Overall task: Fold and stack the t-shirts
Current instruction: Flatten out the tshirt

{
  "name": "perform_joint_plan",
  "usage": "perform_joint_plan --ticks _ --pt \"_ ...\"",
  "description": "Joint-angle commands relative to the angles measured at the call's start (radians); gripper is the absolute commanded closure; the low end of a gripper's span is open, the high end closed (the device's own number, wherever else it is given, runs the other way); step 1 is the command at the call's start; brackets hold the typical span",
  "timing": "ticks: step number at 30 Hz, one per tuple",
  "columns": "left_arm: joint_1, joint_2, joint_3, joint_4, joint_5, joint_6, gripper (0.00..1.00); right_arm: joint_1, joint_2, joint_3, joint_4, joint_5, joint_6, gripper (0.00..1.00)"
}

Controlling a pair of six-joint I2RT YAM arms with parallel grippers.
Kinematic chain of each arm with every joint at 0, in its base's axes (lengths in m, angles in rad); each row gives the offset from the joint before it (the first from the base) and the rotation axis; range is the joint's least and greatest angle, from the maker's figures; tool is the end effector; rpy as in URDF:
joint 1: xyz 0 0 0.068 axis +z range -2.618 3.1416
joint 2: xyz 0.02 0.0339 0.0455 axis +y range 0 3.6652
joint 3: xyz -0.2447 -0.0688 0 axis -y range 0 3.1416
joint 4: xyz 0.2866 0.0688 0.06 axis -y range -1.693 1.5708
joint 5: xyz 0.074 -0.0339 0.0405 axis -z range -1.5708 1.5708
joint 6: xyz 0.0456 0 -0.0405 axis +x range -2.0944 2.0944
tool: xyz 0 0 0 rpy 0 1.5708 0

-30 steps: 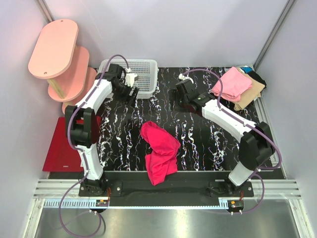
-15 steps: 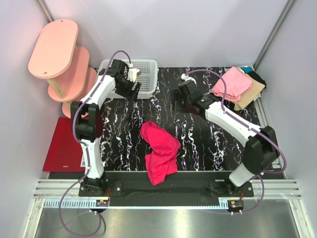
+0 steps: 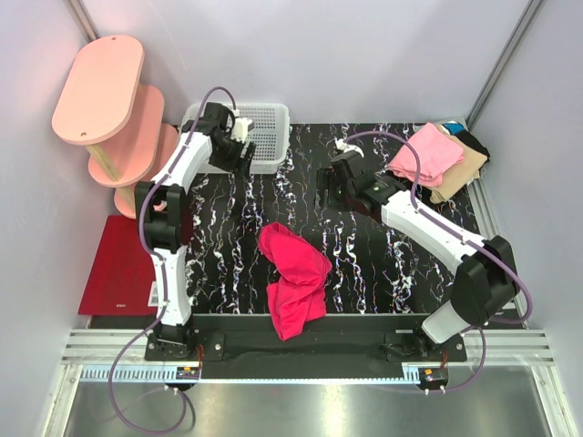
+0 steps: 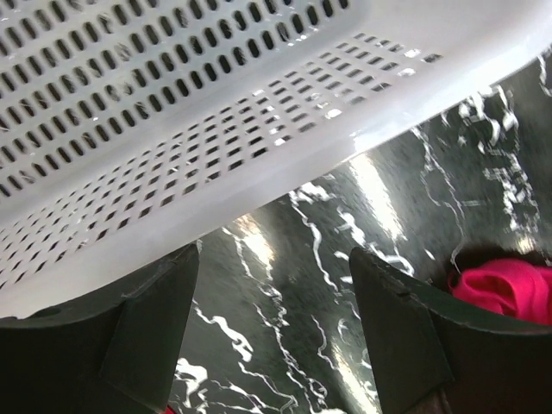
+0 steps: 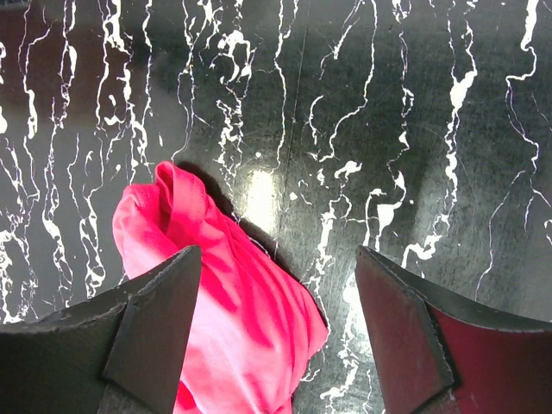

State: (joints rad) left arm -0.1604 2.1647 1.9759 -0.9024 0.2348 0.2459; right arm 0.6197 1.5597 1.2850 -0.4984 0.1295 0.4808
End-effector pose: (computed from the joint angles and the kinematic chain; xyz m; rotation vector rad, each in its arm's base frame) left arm 0.4961 -0.0910 0.2164 0.6071 2.5699 -0.2834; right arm 0.3248 0.2245 0.2549 -0.0998 2.3676 0.3911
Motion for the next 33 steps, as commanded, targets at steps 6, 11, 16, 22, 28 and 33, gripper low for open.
perform_joint_plan --ticks 6,11,16,22,28,33 --pt "0.021 -0.049 0.045 0.025 -0.034 -0.022 0.24 0.015 -0.035 -0.018 0.020 -0.031 0.001 0.19" --pt "0.019 -0.262 -0.145 0.010 0.083 0.001 0.22 0.126 0.043 0.028 -0.018 -0.093 -0.102 0.19" --pt "0.019 -0.531 -0.371 0.002 0.142 -0.005 0.21 0.308 0.204 0.154 -0.083 -0.058 -0.177 0.19" --pt "0.021 -0.713 -0.494 -0.001 0.138 -0.027 0.21 0.380 0.299 0.221 -0.101 -0.001 -0.241 0.19" --pt "0.021 -0.812 -0.552 -0.012 0.153 -0.031 0.21 0.379 0.347 0.249 -0.101 0.119 -0.304 0.19" --pt "0.021 -0.844 -0.592 -0.019 0.164 -0.033 0.21 0.379 0.439 0.300 -0.103 0.185 -0.352 0.19"
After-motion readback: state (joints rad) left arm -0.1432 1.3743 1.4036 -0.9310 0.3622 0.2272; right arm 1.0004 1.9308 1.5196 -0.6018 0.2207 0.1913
